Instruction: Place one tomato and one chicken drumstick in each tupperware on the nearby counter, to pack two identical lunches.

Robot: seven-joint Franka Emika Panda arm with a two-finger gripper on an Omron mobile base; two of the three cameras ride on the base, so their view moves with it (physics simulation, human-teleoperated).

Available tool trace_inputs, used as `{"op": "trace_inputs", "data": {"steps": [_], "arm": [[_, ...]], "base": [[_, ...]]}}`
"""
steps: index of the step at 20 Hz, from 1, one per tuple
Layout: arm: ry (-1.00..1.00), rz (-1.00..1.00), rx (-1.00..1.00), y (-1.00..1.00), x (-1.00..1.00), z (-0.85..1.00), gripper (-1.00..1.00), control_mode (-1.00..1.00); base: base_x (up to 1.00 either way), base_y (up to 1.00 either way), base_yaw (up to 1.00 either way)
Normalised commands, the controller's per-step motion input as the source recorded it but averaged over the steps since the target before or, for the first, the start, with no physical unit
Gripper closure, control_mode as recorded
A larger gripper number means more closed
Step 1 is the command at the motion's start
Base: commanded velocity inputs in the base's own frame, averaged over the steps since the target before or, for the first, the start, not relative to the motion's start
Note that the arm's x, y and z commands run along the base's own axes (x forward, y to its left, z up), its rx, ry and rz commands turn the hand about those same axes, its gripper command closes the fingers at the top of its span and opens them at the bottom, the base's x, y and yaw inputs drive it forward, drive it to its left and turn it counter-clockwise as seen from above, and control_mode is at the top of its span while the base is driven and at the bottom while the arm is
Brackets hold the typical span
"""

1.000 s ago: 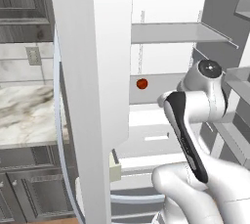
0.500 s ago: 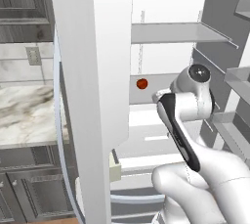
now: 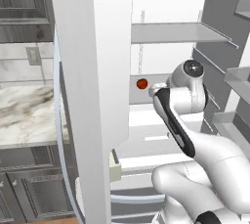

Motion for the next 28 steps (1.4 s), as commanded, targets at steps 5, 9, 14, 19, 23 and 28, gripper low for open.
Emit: {"op": "trace_inputs", "data": {"steps": [5,9,14,19,23,28], "arm": [[0.0,-0.07,0.09,0.12,0.21,-0.01,-1.0,-1.0],[-0.01,-0.03,0.01,0.21,0.18,-0.02,-1.0,-1.0],[0.0,0.0,0.0,0.02,0.41,0.0,-1.0,-1.0],[0.0,0.0,0.0,0.0,0.42,-0.01,-1.0,-1.0],[0.0,0.0,0.0,0.0,0.22,-0.17,-1.0,-1.0],[0.0,0.0,0.0,0.0,0.27,-0.2,-1.0,-1.0]], "base": [[0.0,0.0,0.0],[0.0,0.0,0.0],[0.0,0.0,0.0],[0.0,0.0,0.0],[0.0,0.0,0.0],[0.0,0.0,0.0]]}}
